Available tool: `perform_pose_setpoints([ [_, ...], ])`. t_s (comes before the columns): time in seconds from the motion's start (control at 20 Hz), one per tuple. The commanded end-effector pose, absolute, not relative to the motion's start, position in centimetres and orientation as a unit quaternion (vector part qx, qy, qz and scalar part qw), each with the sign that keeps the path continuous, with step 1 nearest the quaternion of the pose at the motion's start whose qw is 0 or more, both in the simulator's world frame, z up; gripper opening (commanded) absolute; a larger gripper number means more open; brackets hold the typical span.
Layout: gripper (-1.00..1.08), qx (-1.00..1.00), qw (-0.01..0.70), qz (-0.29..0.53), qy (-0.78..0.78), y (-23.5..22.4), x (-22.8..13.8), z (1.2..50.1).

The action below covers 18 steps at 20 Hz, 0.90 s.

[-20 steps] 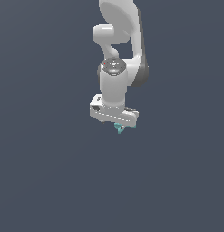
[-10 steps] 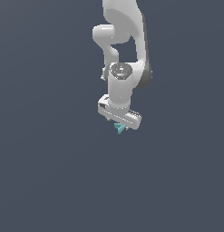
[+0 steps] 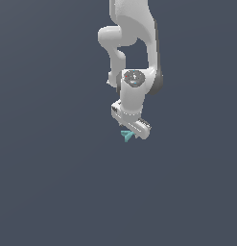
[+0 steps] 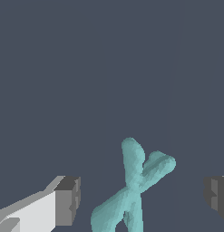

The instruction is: Pick up the object and move it to a goal position.

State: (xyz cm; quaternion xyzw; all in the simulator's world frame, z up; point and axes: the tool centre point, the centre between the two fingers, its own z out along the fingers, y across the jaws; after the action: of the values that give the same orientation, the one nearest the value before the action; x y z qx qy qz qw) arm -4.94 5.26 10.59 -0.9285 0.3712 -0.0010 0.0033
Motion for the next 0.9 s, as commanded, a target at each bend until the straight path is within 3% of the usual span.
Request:
perform_pose_setpoints([
  [0.0,1.00,-0.917,0.003,-0.001,0.400,5.8,-5.5,10.1],
  [0.85,1.00,-0.843,0.000,0.000,0.537,7.9,-8.6,7.5],
])
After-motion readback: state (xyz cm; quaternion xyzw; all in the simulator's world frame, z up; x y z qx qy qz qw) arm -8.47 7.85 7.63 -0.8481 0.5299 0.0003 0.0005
